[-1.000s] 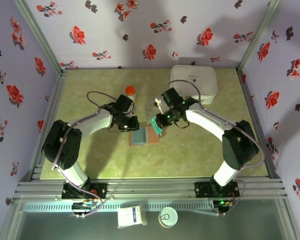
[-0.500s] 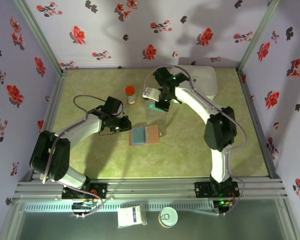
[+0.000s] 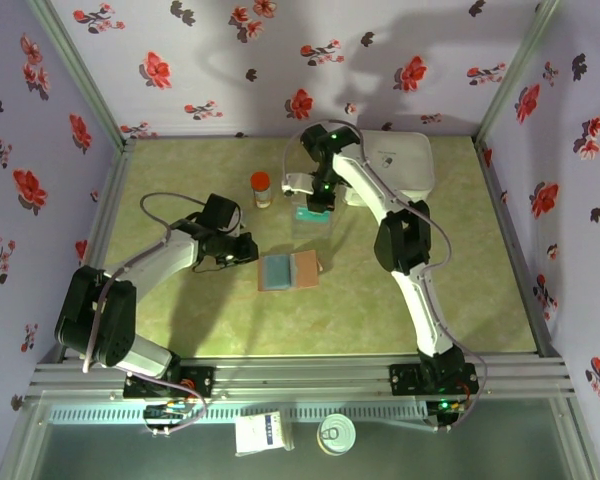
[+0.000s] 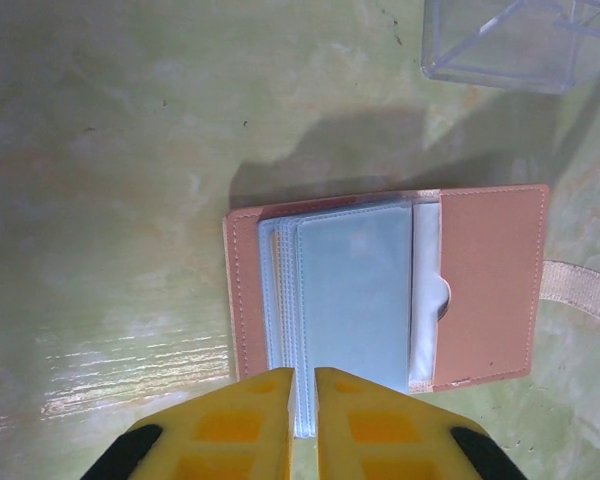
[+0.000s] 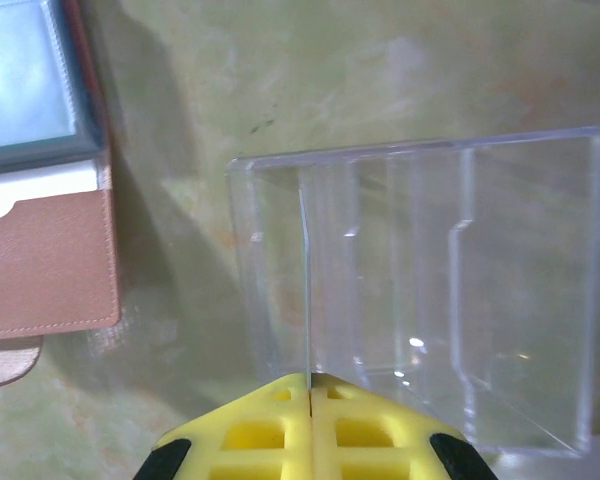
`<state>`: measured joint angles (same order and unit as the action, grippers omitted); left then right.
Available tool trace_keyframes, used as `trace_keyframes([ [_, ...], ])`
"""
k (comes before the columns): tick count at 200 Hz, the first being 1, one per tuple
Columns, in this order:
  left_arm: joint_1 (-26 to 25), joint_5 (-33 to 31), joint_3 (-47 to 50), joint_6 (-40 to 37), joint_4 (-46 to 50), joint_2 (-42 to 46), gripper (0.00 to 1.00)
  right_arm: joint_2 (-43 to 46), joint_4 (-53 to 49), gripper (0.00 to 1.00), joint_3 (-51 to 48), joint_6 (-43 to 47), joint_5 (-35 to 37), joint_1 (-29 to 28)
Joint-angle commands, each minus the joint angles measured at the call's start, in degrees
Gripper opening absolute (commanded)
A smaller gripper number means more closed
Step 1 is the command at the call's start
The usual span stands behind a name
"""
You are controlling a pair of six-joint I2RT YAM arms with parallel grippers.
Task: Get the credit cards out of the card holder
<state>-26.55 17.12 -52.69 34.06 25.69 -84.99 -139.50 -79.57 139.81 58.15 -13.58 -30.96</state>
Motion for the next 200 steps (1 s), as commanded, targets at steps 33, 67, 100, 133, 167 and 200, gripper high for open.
trace_keyframes([
  [33,0.5,0.7,0.2,-0.8,1.8,0.3,0.13,-3.5,-7.1,0.00,1.9,2.4,-3.8,0.3],
  [67,0.6,0.7,0.4,-0.8,2.1,0.5,0.13,-5.1,-6.9,0.00,1.8,2.6,-3.9,0.4],
  [100,0.8,0.6,0.7,-0.8,2.4,0.9,0.13,-6.5,-5.7,0.03,1.7,2.6,-4.2,0.6],
  [133,0.9,0.6,0.0,-0.9,3.3,1.0,0.13,-5.1,-5.3,0.27,3.2,0.9,-5.2,1.3],
  [167,1.0,0.5,-0.6,-0.9,2.3,0.5,0.14,1.3,0.4,0.30,-1.1,-2.9,-5.3,2.5],
  [200,1.0,1.5,-1.3,-0.8,1.2,-1.4,0.14,8.7,11.8,0.18,-11.3,-10.1,-3.5,2.4],
])
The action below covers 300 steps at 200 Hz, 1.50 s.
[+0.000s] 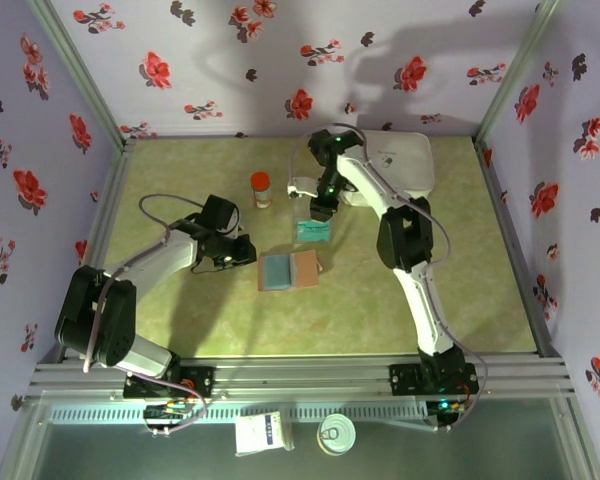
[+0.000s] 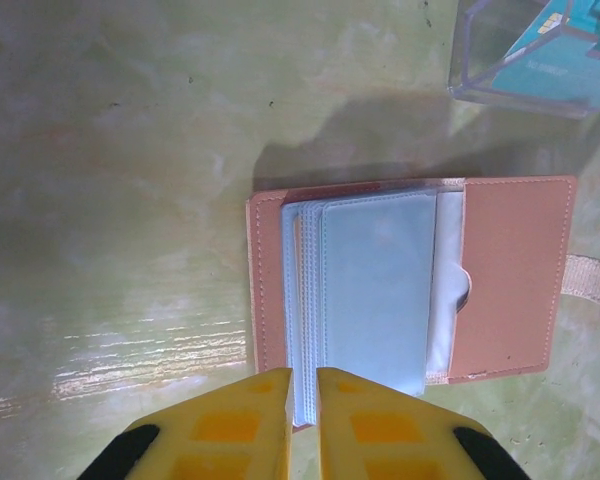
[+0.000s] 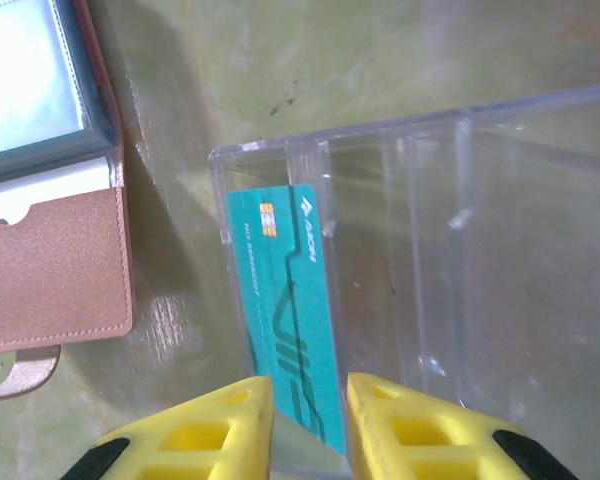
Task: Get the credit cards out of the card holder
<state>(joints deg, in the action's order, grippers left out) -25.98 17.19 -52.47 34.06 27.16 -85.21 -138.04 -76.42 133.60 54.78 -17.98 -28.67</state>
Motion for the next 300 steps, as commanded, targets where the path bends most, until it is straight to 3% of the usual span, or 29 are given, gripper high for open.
trace_keyframes([
  [1,0.4,1.5,-1.6,-0.8,-0.3,-1.2,0.14,7.4,9.0,0.17,-5.4,-6.9,0.9,0.1],
  [28,0.4,2.7,-1.6,-0.6,-1.7,-2.3,0.14,12.7,18.0,0.08,-13.9,-17.7,0.5,-0.1],
  [89,-0.8,5.3,-1.3,0.7,-5.7,-6.5,0.14,30.8,44.0,0.12,-42.6,-59.1,3.5,-1.9],
  [127,-2.3,4.9,-0.5,1.4,-6.5,-8.1,0.12,38.3,53.2,0.11,-56.1,-77.2,2.7,-5.0],
  [156,-2.9,2.8,0.0,1.4,-5.3,-9.0,0.10,40.5,55.2,0.11,-61.2,-84.8,4.0,-9.5],
  [201,-3.3,-1.5,1.3,0.5,-3.7,-9.2,0.06,37.2,52.5,0.12,-60.8,-90.9,2.0,-15.1],
  [300,-3.2,-1.4,2.6,-0.7,-6.0,-11.9,0.03,29.7,55.3,0.25,-60.7,-97.6,-3.1,-17.2],
])
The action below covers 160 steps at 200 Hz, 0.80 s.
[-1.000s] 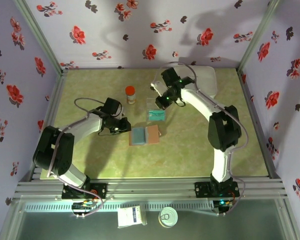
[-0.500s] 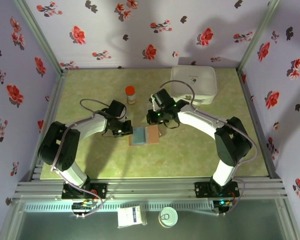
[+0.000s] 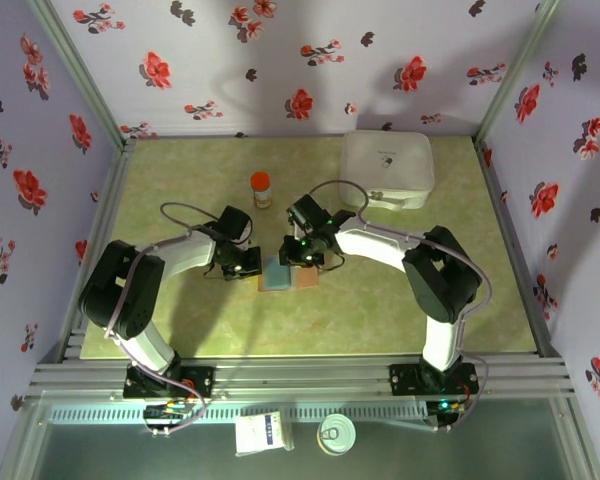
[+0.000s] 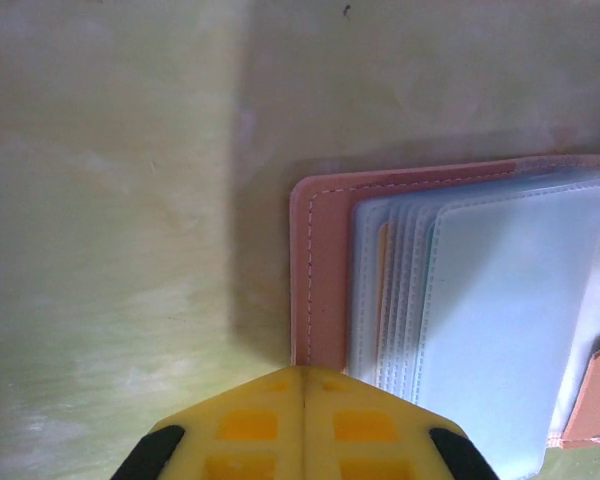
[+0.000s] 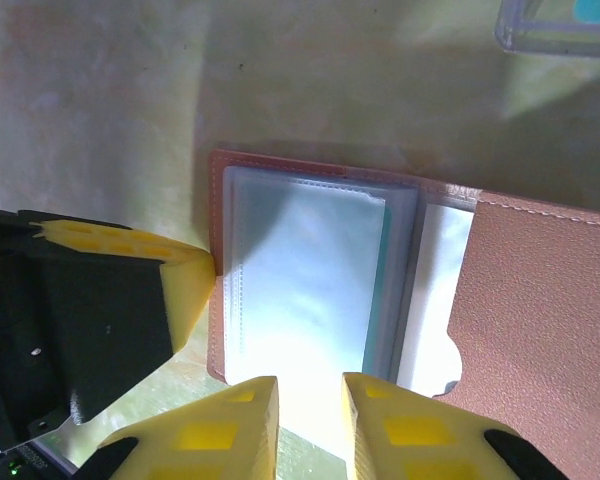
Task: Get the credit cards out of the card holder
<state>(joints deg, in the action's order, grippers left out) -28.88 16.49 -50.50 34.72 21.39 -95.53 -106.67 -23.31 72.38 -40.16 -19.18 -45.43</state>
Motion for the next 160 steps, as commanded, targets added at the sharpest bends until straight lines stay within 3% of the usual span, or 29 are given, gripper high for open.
trace_keyframes([
  [1,-0.3,-0.7,0.7,-1.4,-0.2,-1.6,0.03,-1.8,2.3,0.25,0.6,-2.7,-2.1,-0.4],
  [40,-0.1,-0.8,0.2,-1.4,0.2,-2.4,0.03,-5.0,2.9,0.18,2.4,-3.0,-3.9,-0.5],
  [110,0.7,-0.8,-0.5,-2.1,1.2,-3.1,0.02,-5.6,-2.7,0.19,1.9,-1.7,1.6,0.2],
  [160,1.1,-0.5,-1.1,-1.9,1.4,-1.6,0.02,-3.2,2.0,0.19,-3.6,-2.7,-1.2,2.7],
])
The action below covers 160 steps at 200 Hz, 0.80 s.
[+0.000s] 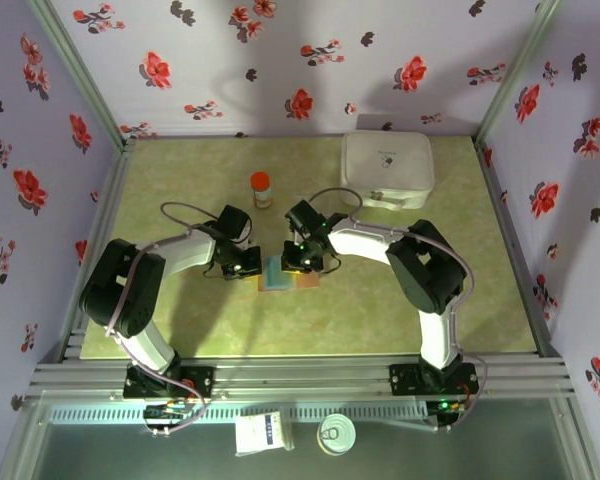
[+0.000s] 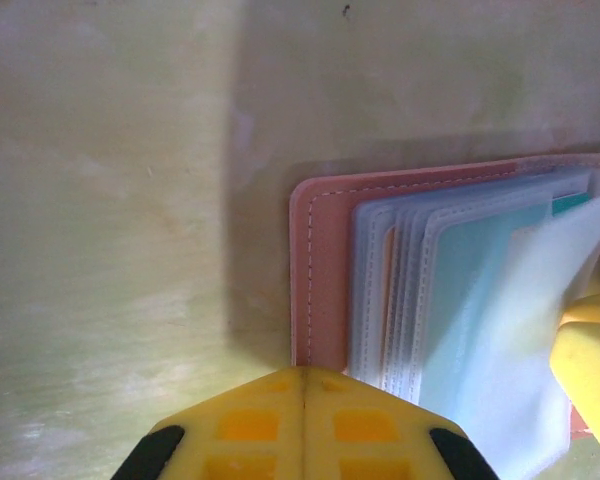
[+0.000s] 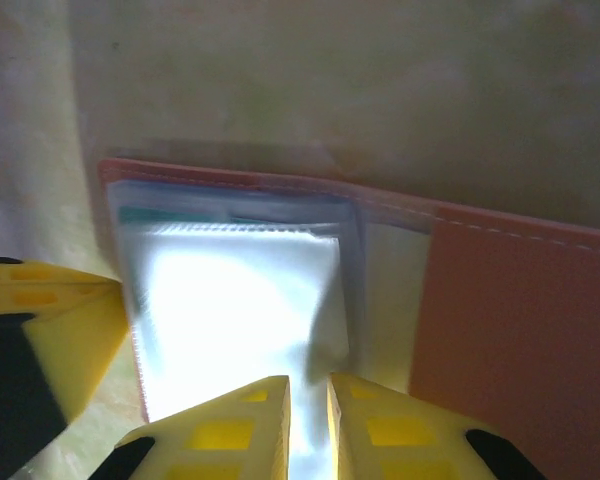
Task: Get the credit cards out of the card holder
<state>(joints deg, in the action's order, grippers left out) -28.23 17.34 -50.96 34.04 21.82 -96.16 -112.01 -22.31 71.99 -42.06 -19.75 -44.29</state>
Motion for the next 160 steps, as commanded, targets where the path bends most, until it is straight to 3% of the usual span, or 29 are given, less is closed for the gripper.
trace_keyframes([
  [1,0.5,-1.3,-0.7,-1.3,1.0,-0.9,0.02,2.1,1.2,0.19,-3.3,-0.8,-0.7,1.6],
  [60,0.1,2.9,-2.8,3.7,0.2,5.1,0.09,3.1,8.8,0.17,-8.4,-3.0,-4.8,3.0],
  [104,-2.0,8.5,-2.0,10.5,-8.2,5.0,0.22,2.8,10.4,0.16,-9.9,-3.2,-5.6,3.3],
  [137,-2.9,9.3,-2.6,11.2,-9.7,1.6,0.38,2.7,10.9,0.16,-10.4,-3.2,-6.2,3.2],
  [160,-3.4,10.2,-2.6,11.7,-10.6,-0.4,0.41,2.9,11.5,0.16,-10.6,-3.1,-6.4,3.2],
])
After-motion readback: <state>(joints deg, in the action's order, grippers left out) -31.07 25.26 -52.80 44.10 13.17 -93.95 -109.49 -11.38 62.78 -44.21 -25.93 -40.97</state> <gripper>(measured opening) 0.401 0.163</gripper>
